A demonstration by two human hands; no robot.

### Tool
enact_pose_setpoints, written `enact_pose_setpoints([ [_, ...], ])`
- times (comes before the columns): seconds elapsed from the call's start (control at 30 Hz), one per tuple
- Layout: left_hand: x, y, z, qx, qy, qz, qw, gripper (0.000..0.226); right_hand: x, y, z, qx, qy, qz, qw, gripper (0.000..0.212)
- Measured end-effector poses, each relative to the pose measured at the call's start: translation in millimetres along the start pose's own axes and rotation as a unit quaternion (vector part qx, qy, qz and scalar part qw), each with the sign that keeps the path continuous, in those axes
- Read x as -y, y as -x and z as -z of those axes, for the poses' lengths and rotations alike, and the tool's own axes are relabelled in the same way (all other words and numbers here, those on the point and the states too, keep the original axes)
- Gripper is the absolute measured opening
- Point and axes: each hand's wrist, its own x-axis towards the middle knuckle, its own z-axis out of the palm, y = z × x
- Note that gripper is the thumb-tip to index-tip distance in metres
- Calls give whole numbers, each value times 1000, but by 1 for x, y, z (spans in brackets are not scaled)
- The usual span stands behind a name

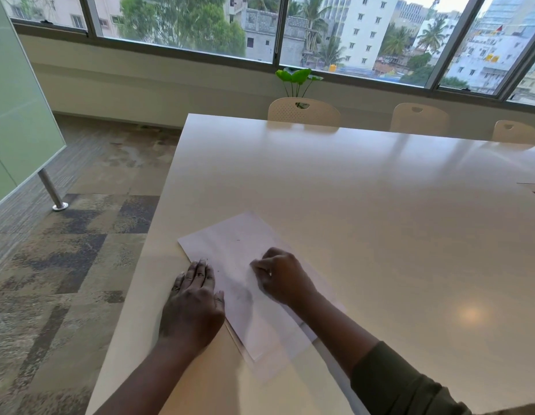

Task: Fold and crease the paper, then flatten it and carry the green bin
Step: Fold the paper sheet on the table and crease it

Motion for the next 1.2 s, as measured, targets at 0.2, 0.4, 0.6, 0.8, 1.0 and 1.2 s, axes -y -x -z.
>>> enact_pose_setpoints([
  [0.2,-1,-1,1,12,13,1,1000,77,-10,-5,9,-49,23,-64,997,17],
  [0.4,4,0,3,4,13,-23,1000,73,-29,14,24,-52,10,-79,995,19],
  [0.6,4,1,2,0,-4,-25,1000,74,-10,26,16,-26,11,-19,999,12],
  [0.8,6,1,-5,-9,-8,-26,1000,74,-24,22,24,-78,62,-120,988,12],
  [1.0,4,1,-3,-1,-6,-24,1000,74,-26,24,28,-66,24,-86,994,15],
  [1.2,4,1,-2,0,1,-27,1000,74,-11,28,21,-13,32,-47,998,12],
])
